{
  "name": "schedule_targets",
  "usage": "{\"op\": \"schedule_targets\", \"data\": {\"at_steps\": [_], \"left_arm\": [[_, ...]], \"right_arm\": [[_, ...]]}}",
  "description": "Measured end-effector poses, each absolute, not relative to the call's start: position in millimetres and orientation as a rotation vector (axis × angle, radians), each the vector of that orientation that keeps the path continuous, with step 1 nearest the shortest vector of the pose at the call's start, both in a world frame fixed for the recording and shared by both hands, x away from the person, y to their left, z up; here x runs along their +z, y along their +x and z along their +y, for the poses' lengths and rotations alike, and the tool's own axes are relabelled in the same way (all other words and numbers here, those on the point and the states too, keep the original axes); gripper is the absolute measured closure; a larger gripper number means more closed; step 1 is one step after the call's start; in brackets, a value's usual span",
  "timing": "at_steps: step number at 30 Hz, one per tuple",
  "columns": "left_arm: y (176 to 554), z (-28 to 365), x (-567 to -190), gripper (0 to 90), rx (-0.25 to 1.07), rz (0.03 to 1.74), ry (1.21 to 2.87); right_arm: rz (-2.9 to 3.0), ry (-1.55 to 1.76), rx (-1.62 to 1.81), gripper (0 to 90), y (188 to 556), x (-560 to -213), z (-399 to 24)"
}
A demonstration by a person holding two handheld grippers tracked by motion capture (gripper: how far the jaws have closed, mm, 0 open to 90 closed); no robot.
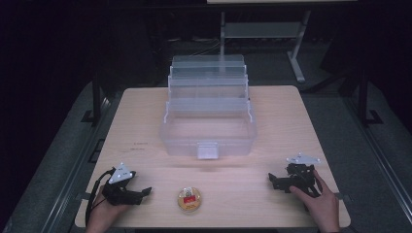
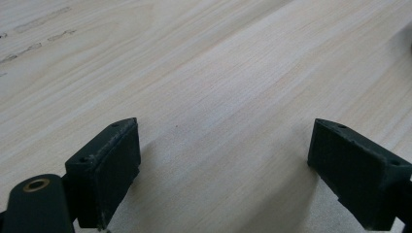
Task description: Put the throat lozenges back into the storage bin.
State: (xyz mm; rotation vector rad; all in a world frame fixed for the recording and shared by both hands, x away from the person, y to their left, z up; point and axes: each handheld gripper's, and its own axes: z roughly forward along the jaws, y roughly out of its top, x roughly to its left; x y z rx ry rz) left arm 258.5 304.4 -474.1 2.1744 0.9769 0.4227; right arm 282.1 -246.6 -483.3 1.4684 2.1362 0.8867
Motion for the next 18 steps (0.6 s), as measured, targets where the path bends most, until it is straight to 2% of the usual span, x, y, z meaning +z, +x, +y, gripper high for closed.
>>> {"op": "schedule_targets", "data": {"at_steps": [18], "left_arm": [[257.8, 305.4, -474.1, 10.9, 0.420, 0.970, 2.174]], "right_arm": [[2.137, 1.468, 0.886, 0.0, 282.0, -483.3, -246.6]]}}
